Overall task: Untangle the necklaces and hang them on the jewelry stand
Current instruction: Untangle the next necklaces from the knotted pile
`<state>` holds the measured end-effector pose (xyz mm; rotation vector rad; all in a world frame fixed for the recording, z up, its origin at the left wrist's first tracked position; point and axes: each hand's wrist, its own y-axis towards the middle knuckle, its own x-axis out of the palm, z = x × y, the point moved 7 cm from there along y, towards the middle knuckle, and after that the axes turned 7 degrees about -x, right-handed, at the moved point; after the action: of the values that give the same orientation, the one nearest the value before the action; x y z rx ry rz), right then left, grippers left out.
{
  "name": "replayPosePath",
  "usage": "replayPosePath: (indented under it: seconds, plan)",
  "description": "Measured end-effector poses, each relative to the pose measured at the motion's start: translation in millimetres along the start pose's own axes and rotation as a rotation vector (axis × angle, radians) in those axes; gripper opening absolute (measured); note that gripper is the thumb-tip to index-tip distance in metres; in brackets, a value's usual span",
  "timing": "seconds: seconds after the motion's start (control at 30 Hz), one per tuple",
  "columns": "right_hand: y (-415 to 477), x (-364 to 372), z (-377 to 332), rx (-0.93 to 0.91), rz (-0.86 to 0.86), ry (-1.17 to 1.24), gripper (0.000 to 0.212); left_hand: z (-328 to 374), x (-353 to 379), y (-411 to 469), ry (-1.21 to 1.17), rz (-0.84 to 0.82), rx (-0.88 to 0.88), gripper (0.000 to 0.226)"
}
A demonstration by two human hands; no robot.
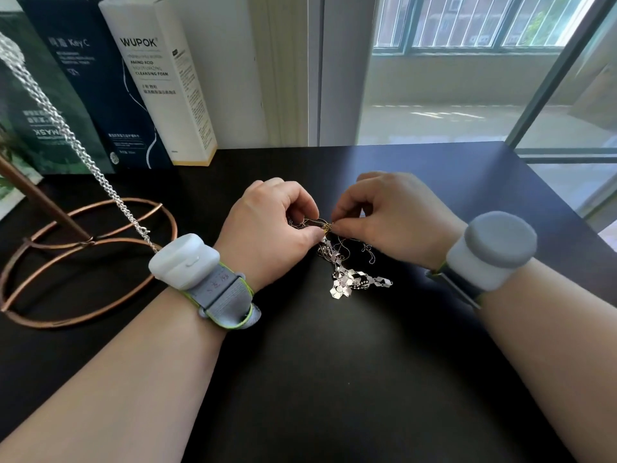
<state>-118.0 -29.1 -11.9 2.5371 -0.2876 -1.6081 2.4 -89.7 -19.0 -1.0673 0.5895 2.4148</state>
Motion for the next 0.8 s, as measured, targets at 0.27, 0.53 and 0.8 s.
replayPosePath:
  seconds: [0.27, 0.53, 0.8]
  plan:
    - [0.7, 5.1, 4.0, 0.004, -0.026, -0.084, 0.009, -1.5, 0.8, -1.1, 0.024, -0.044, -0.013, 0.016]
    - [-5.2, -7.0, 17.0, 0.065, 0.019, -0.021, 0.010, -2.6, -1.1, -1.3, 0.014, -0.032, -0.012, 0.020]
    - [-2.7, 4.3, 1.3, -0.045, -0.044, -0.125, 0.009, 0.6, 3.8, -2.1, 0.045, -0.045, -0.004, 0.020]
